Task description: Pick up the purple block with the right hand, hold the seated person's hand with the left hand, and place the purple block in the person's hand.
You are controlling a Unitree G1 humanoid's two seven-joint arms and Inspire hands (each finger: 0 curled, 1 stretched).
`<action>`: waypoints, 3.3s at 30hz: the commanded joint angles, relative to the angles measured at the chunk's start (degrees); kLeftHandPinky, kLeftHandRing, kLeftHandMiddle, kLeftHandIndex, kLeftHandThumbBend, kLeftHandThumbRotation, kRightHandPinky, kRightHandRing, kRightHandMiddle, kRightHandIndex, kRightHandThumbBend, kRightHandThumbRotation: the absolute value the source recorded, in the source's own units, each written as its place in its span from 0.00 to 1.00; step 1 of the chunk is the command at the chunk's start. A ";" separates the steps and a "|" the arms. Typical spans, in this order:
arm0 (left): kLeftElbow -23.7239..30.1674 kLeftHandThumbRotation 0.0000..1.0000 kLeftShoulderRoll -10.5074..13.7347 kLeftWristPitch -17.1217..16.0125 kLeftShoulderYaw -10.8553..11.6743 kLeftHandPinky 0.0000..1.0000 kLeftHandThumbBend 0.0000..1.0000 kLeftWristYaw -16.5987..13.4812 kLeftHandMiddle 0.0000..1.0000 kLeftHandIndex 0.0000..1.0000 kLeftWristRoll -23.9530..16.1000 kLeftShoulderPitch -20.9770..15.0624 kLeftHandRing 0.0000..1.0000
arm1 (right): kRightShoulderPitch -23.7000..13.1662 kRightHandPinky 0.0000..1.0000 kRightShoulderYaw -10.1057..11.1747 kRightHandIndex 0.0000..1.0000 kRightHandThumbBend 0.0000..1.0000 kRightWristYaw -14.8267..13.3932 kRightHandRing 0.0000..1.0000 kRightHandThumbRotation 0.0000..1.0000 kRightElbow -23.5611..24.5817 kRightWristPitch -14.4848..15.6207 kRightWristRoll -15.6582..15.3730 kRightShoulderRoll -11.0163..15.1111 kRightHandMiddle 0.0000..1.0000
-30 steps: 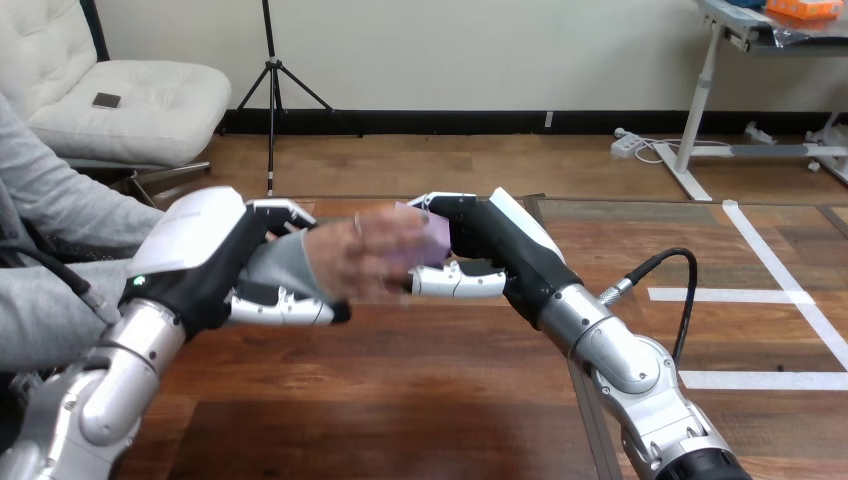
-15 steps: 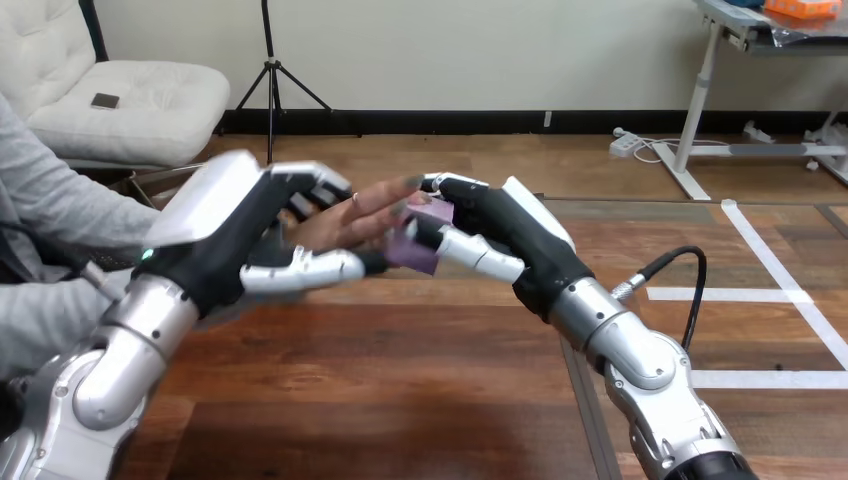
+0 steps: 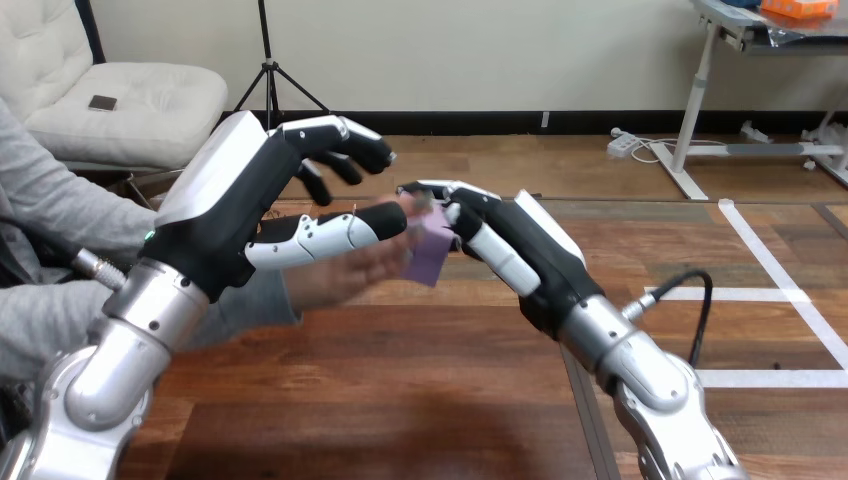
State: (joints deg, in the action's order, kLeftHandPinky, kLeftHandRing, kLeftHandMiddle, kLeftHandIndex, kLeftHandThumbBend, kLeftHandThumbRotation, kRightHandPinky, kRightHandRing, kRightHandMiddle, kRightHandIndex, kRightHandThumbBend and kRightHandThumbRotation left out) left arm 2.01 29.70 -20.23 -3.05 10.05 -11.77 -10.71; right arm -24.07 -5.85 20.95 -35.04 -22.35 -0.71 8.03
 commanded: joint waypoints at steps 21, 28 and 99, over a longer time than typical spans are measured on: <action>-1.29 0.95 -9.69 -8.44 1.94 0.53 0.93 2.55 0.68 0.65 13.96 12.51 0.66 | 9.80 0.73 6.16 0.83 1.00 5.26 0.81 1.00 14.48 3.19 11.94 2.35 0.83; -1.36 0.97 -11.96 -8.94 1.86 0.66 0.89 5.04 0.74 0.69 18.93 17.45 0.74 | 14.96 0.77 7.16 0.85 1.00 6.38 0.82 1.00 20.12 5.85 14.64 2.65 0.84; 3.39 1.00 -23.93 -5.70 2.31 0.93 0.57 8.10 0.86 0.85 31.21 29.49 0.85 | 37.86 0.88 8.93 0.92 0.97 4.22 0.91 1.00 36.77 8.92 23.96 -4.04 0.91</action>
State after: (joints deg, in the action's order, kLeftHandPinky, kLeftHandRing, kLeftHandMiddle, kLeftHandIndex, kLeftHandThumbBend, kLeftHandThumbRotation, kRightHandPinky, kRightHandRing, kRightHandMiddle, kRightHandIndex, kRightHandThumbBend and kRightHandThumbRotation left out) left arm 2.00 6.87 -26.33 -0.97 18.39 19.71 21.57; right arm 15.75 3.02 25.53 -1.46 -13.14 23.55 4.40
